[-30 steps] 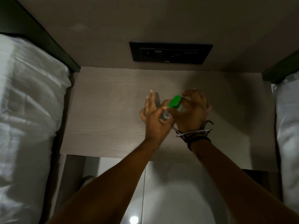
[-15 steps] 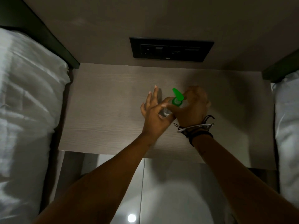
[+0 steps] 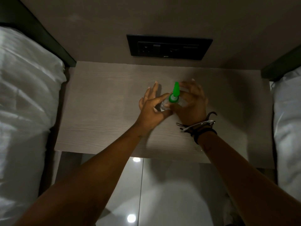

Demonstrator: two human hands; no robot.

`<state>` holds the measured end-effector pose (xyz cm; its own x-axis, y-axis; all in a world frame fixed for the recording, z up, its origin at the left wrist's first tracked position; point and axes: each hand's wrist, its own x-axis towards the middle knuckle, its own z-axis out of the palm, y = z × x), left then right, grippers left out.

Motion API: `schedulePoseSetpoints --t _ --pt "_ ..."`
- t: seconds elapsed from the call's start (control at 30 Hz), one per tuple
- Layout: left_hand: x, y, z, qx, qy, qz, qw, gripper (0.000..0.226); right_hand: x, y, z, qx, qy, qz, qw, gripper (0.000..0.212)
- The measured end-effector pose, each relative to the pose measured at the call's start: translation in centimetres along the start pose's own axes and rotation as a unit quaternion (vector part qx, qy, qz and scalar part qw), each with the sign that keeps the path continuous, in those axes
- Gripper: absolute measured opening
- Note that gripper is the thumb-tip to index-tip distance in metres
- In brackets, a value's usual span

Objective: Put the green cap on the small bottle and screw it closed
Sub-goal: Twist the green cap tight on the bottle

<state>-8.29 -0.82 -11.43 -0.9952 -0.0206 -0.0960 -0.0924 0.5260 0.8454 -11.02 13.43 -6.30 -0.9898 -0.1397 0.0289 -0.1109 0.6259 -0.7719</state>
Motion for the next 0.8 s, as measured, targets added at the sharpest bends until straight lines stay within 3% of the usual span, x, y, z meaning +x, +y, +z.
schedulePoseSetpoints --t 0.1,0.27,0.37,0.5,0.6,0.67,0.7,0.8 --pt "0.0 0.1 -0.3 -0.002 -0.024 -0.002 1.000 0.064 -0.4 0.0 0.0 0.019 -0.011 0.017 1.000 0.035" --pt "0.2 0.2 -0.7 -0.002 -0.038 -0.001 0.999 0.065 0.5 0.9 -1.3 -0.017 -0.127 -0.021 0.992 0.043" --pt "0.5 0.1 -1.0 0.001 -0.050 0.004 0.999 0.067 0.8 0.7 -1.3 -0.044 -0.111 -0.047 0.992 0.038" --pt "0.8 -0.1 -1.5 0.021 -0.071 0.003 0.997 0.067 0.0 0.1 -0.7 -0.039 -0.070 -0.021 0.997 0.036" --pt "0.8 -0.1 -1.7 0.036 -0.083 0.005 0.996 0.066 -0.5 0.3 -1.4 -0.039 -0.091 0.014 0.995 0.065" --pt "1.1 0.0 -1.8 0.045 -0.088 -0.004 0.995 0.066 -0.3 0.3 -2.5 -0.069 -0.103 -0.020 0.992 0.086" --pt "1.2 -0.1 -1.8 0.043 -0.092 -0.007 0.995 0.067 0.0 0.1 -3.1 -0.086 -0.099 -0.059 0.990 0.083" --pt "1.1 -0.2 -1.5 0.029 -0.086 0.006 0.996 0.069 1.3 -1.3 -4.4 -0.152 -0.090 -0.146 0.973 0.046"
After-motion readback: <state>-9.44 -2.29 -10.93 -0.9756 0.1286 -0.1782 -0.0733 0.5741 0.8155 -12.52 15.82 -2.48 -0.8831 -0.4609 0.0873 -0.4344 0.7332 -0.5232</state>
